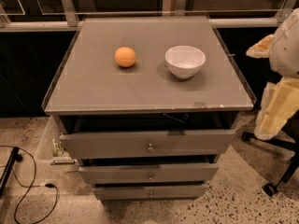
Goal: Open top drawer
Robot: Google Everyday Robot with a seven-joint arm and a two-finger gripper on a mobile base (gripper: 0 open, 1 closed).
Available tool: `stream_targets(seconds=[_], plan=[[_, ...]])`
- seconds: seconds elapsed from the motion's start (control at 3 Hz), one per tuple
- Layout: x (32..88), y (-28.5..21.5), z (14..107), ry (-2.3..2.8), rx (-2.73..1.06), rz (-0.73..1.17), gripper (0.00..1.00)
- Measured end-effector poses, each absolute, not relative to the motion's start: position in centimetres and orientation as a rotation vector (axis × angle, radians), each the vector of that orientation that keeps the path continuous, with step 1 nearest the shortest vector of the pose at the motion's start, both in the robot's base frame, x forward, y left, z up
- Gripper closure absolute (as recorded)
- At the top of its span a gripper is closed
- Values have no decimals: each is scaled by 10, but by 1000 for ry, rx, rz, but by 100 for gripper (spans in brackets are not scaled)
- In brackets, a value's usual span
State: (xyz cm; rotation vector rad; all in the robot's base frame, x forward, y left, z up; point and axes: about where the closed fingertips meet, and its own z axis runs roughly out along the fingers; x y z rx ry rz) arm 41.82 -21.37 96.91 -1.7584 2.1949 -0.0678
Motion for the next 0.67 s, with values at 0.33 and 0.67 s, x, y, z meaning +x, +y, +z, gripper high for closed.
stream_targets(seconds=[0.33, 0.67], plan=[[392, -209, 934, 2144, -1828, -5, 0], [376, -213, 881, 2061, -1883, 67, 0]])
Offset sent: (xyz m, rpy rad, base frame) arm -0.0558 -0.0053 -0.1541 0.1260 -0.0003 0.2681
